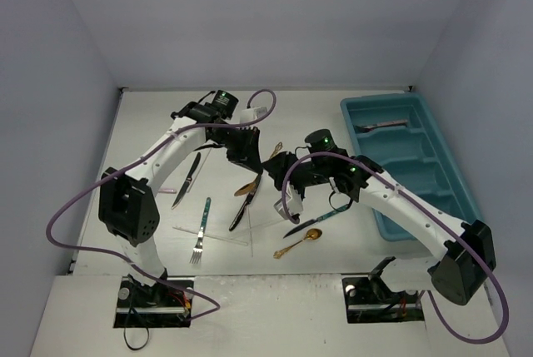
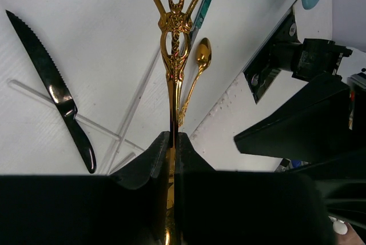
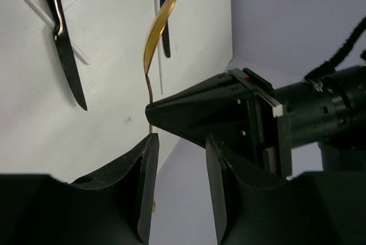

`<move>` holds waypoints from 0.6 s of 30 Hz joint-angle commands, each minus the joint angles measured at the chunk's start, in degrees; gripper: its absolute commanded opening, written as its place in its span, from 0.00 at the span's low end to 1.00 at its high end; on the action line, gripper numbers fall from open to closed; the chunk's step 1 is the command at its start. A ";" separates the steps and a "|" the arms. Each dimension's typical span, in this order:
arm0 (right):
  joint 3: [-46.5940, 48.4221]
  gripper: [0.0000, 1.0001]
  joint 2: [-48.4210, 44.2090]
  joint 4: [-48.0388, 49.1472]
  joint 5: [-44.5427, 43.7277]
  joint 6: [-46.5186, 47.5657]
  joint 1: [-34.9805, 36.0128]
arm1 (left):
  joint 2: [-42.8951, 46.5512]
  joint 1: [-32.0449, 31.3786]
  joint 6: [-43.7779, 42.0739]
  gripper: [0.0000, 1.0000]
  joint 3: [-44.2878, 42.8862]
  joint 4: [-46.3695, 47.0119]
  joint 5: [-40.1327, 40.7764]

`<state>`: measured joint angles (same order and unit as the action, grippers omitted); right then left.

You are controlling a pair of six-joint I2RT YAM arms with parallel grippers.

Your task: Sort the eating utensils into containers

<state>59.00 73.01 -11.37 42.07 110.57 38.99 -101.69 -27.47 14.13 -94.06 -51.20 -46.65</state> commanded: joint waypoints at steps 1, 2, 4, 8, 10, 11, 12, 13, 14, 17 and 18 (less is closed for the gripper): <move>1.27 0.35 1.82 -1.00 -3.01 2.82 1.42 | 1.89 -0.79 -0.57 0.00 -0.98 -0.84 -2.04; 1.54 0.34 2.13 -1.19 -3.54 2.60 1.61 | 1.96 -0.84 -0.70 0.00 -0.83 -0.94 -2.04; 2.07 0.33 2.71 -1.83 -4.35 2.40 1.61 | 2.22 -0.91 -0.94 0.00 -0.58 -1.29 -2.04; 2.89 0.32 3.56 -3.96 -6.16 2.63 1.61 | 2.65 -0.91 -1.12 0.00 -0.60 -1.62 -2.24; 3.19 0.31 4.02 -4.64 -6.95 2.58 1.67 | 3.02 -0.91 -1.12 0.00 -0.44 -1.59 -2.67; 3.28 0.31 4.22 -4.77 -7.23 2.37 1.64 | 3.31 -0.97 -1.15 0.00 -0.22 -1.65 -2.71; 3.38 0.31 4.32 -4.87 -7.48 2.08 1.55 | 3.55 -1.07 -1.20 0.00 -0.03 -1.70 -2.67; 3.45 0.31 4.48 -4.94 -7.81 1.92 1.53 | 3.89 -1.28 -1.35 0.00 0.30 -1.71 -2.51; 3.51 0.31 4.68 -4.98 -8.09 1.78 1.45 | 4.24 -1.51 -1.49 0.00 0.68 -1.71 -2.38; 3.87 0.31 5.28 -4.98 -8.56 1.22 1.05 | 5.07 -2.00 -1.59 0.00 1.66 -1.71 -2.19; 4.20 0.31 5.56 -4.98 -8.64 0.87 0.94 | 5.29 -2.22 -1.70 0.00 1.88 -1.71 -1.91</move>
<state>60.01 77.70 -16.27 34.47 112.36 40.21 -101.03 -28.70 13.48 -92.29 -52.59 -47.13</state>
